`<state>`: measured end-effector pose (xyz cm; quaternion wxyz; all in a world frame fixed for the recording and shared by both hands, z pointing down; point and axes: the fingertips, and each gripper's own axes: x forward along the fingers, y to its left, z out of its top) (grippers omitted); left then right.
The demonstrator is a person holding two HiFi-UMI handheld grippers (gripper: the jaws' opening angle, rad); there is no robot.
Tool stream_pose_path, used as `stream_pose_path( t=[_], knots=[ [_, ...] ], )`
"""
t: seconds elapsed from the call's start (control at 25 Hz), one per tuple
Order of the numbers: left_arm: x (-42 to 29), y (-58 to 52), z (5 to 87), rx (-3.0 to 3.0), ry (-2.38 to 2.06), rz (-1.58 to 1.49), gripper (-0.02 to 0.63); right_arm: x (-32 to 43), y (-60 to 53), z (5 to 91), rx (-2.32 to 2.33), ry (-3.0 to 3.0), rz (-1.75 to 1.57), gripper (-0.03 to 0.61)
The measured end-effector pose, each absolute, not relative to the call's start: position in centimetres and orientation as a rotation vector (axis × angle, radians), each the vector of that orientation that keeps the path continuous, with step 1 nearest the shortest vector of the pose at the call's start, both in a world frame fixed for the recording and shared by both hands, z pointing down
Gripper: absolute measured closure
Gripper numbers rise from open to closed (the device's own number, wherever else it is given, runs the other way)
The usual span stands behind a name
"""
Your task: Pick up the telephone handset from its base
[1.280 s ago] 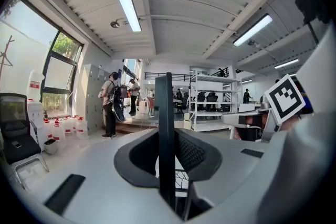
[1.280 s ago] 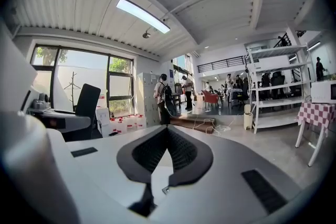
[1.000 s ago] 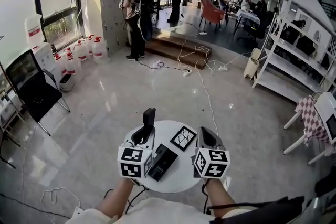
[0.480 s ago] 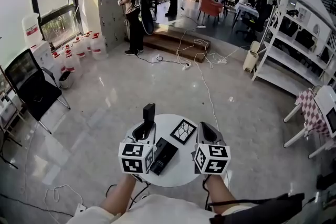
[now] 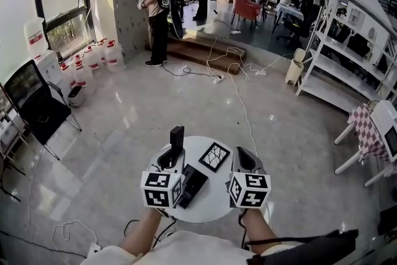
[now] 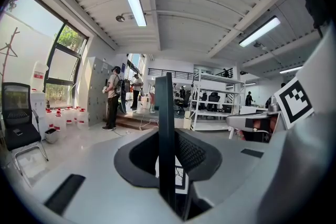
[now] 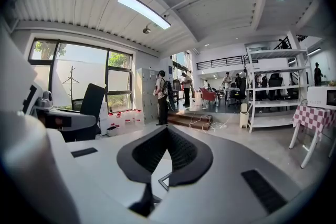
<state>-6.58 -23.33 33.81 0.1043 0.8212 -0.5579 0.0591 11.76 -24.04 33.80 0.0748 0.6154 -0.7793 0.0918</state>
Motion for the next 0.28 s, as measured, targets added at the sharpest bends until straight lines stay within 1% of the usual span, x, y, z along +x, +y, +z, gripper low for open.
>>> stream_pose_path(
  t=[0.28],
  knots=[
    [-6.75,-22.97,33.82,2.425,-1.626,0.181,0.529,11.52,-23.6,33.79,1.842,-2.318,0.262,0.555]
  ],
)
